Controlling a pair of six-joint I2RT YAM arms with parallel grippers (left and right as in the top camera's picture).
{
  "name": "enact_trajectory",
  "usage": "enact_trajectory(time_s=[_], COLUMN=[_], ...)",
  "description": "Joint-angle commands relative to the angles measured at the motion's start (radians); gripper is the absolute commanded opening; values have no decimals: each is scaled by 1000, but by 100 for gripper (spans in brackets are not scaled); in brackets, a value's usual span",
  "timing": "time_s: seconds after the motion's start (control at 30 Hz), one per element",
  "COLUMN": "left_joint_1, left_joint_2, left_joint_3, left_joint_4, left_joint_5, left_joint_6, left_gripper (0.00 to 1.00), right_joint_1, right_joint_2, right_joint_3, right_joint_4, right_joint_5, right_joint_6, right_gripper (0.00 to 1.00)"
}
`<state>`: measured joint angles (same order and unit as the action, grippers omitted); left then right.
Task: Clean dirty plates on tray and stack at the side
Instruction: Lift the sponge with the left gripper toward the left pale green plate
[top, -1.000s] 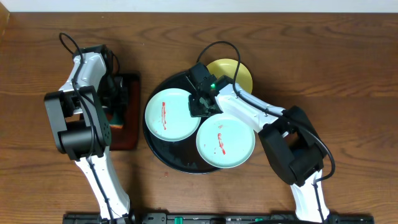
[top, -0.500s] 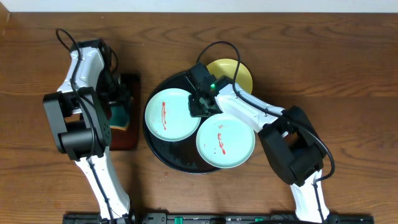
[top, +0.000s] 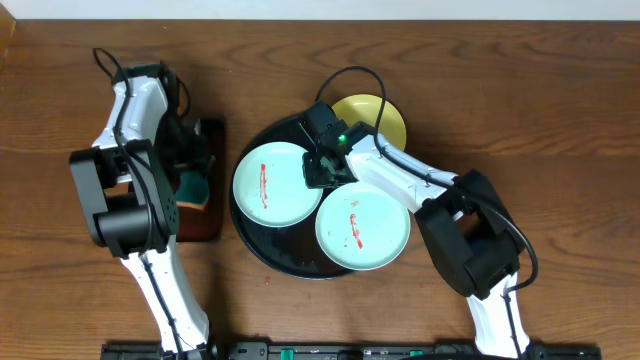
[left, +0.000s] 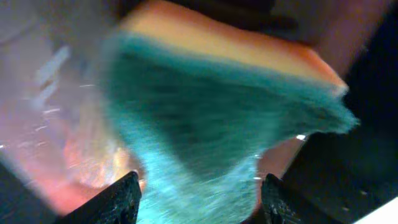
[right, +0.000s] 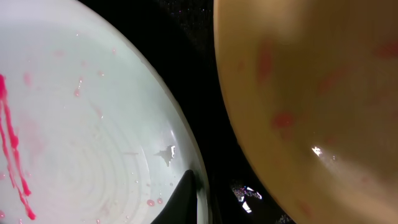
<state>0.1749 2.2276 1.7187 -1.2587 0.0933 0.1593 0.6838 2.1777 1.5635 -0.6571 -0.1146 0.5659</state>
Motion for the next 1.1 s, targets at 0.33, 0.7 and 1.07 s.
enact_trajectory(time_s=[0.33, 0.7, 1.07], left_joint_1=[10, 26, 27], left_joint_2=[-3, -3, -115], left_joint_3=[-23, -23, 64], left_joint_4=[8, 50, -20], left_joint_5=[71, 71, -16], left_joint_6=[61, 45, -58], left_gripper=[42, 8, 7], right_joint_1=[8, 8, 8], right_joint_2=[35, 35, 35], right_joint_3=[-2, -2, -2], right_joint_4=[-5, -5, -5], right_joint_5=[21, 21, 19], right_joint_6=[-21, -21, -21], right_gripper=[6, 6, 1])
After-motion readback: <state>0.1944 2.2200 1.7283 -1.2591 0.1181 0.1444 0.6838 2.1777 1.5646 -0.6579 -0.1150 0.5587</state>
